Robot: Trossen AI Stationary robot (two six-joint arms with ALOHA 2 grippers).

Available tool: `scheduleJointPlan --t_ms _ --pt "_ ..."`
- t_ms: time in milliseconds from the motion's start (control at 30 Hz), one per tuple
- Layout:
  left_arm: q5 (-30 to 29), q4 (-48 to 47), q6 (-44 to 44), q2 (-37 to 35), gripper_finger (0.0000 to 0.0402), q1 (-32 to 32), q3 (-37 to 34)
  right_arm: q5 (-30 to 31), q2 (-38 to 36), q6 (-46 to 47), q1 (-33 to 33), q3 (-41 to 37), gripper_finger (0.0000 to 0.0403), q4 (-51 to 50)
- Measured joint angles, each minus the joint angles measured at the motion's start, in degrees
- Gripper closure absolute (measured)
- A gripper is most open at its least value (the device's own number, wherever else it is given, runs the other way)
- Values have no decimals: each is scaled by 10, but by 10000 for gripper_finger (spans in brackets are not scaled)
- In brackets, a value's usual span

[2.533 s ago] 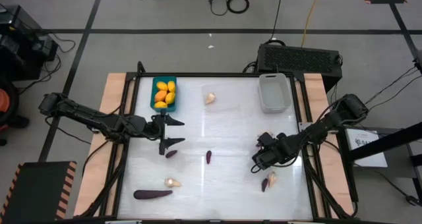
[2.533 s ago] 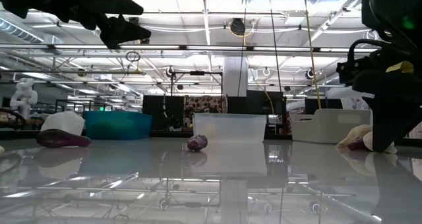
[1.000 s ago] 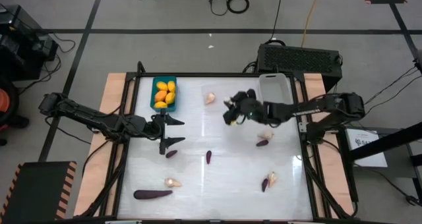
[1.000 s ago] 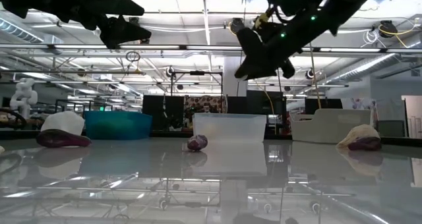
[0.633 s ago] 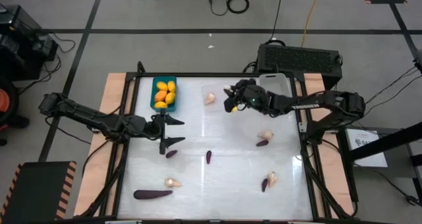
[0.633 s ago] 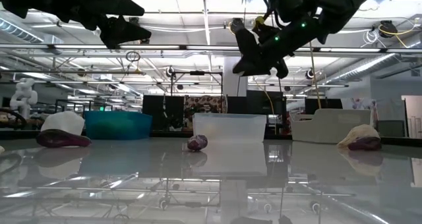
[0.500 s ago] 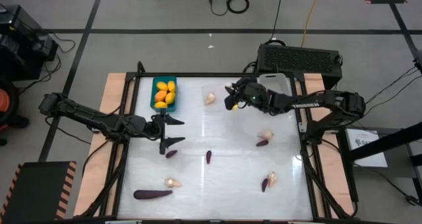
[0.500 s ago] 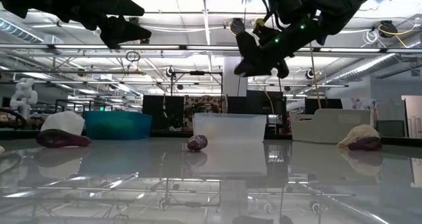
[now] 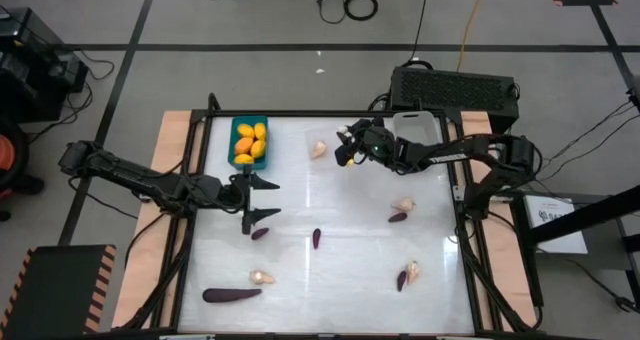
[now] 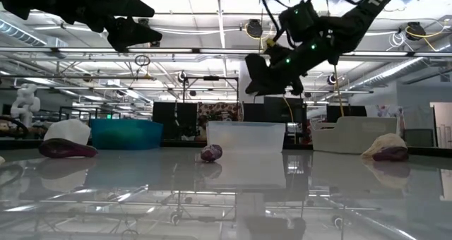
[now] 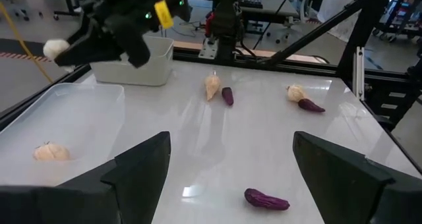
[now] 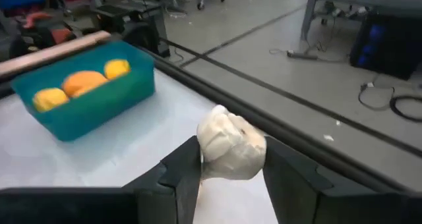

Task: Sort produce into baskets
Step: Put the garlic into the transparent bin

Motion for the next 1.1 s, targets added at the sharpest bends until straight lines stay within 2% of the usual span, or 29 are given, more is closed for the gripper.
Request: scheduleJointPlan --t_ms 233,500,667,833,967,1100 --pt "2 -1 1 0 77 0 0 0 29 20 -4 0 224 -1" --pt "2 -1 0 0 77 0 0 -10 7 21 0 0 189 -20" --pt "2 -3 0 0 77 0 0 -119 -33 30 18 0 181 -80" --pt "2 -2 3 0 77 0 0 -221 -74 86 45 0 181 -150" --pt "2 0 0 0 77 0 0 -256 -84 124 94 0 181 -154" --pt "2 1 0 0 77 0 0 -253 -84 133 167 0 181 -123"
